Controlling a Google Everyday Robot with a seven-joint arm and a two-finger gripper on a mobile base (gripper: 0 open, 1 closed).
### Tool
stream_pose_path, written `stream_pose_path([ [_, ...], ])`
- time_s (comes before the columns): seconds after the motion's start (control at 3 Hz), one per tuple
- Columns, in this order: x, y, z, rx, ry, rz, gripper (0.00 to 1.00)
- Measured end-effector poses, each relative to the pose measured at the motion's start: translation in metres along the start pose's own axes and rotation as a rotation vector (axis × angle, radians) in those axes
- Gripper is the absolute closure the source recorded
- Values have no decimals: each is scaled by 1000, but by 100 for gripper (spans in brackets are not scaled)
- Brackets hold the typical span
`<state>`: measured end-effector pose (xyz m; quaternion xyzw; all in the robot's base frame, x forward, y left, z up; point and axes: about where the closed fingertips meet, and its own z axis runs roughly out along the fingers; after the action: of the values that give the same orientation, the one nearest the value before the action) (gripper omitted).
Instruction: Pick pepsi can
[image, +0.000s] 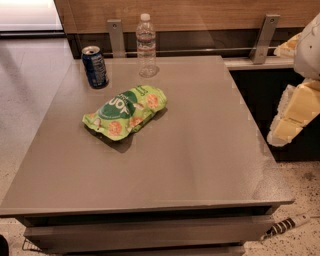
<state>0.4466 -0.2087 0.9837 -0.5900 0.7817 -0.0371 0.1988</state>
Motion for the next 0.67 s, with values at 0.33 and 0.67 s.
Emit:
stream_pose_path([
  [0.33,-30,-21,13,59,-166,68,0],
  [0.67,-73,-44,25,106,-343,132,0],
])
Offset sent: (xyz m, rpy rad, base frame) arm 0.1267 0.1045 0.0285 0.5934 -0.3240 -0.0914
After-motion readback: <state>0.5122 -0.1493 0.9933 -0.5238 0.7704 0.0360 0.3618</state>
